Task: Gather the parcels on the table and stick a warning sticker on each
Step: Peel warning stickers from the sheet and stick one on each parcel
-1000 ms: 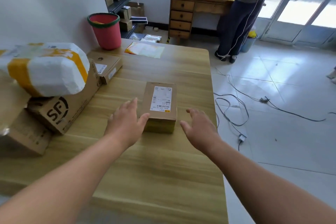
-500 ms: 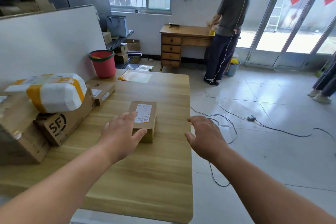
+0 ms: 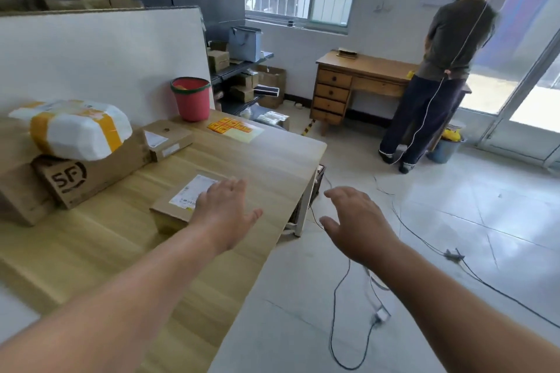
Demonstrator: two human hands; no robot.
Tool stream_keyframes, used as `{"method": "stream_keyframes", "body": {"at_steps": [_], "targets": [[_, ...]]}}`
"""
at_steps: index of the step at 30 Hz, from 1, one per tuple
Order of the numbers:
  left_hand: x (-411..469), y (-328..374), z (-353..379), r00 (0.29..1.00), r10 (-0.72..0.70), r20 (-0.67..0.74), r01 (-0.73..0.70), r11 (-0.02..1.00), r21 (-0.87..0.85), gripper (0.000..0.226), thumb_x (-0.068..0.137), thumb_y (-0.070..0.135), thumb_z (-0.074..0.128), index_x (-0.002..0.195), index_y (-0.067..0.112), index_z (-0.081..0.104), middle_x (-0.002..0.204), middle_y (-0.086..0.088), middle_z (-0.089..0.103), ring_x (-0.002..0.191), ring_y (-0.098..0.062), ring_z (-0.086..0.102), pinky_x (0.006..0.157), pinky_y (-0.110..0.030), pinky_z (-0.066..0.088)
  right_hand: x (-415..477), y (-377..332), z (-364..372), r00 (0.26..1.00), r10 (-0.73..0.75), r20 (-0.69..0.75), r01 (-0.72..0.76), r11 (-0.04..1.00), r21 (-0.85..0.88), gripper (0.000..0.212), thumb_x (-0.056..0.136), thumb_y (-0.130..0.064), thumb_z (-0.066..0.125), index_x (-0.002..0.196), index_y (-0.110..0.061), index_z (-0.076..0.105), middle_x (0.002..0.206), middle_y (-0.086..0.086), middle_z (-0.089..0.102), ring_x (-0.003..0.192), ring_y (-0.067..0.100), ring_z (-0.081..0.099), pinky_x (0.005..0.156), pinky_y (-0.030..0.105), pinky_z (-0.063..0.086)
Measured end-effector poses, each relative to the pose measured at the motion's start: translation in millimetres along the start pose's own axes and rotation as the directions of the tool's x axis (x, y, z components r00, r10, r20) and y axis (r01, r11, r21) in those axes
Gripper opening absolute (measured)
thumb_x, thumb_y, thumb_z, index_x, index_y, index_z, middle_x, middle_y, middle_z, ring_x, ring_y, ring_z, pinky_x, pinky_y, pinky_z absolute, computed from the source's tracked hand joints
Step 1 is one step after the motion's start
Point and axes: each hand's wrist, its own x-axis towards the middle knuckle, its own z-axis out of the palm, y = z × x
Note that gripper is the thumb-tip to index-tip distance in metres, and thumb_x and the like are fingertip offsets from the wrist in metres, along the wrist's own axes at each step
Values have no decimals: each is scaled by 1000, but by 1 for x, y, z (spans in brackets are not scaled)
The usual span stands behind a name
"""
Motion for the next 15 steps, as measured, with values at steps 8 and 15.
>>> {"method": "stream_keyframes", "body": {"at_steps": [8,15], "targets": [[40,-8,9,979,-204,-13,205,974,100,72,93,56,39,151,21,13,158,-5,16,144,-25,16,115,-40,17,78,12,23,981,-171,93,169,985,26,55,94,-43,50,144,-24,36,151,-1,35,139,20,28,115,32,22],[108,-53,28,931,-365,-21,365,931,0,73,94,54,40,151,18,12,158,-6,17,143,-26,17,114,-41,17,183,-24,53,915,-344,213,349,937,13,57,96,-47,46,147,-27,31,155,-2,28,142,19,23,115,33,21]]}}
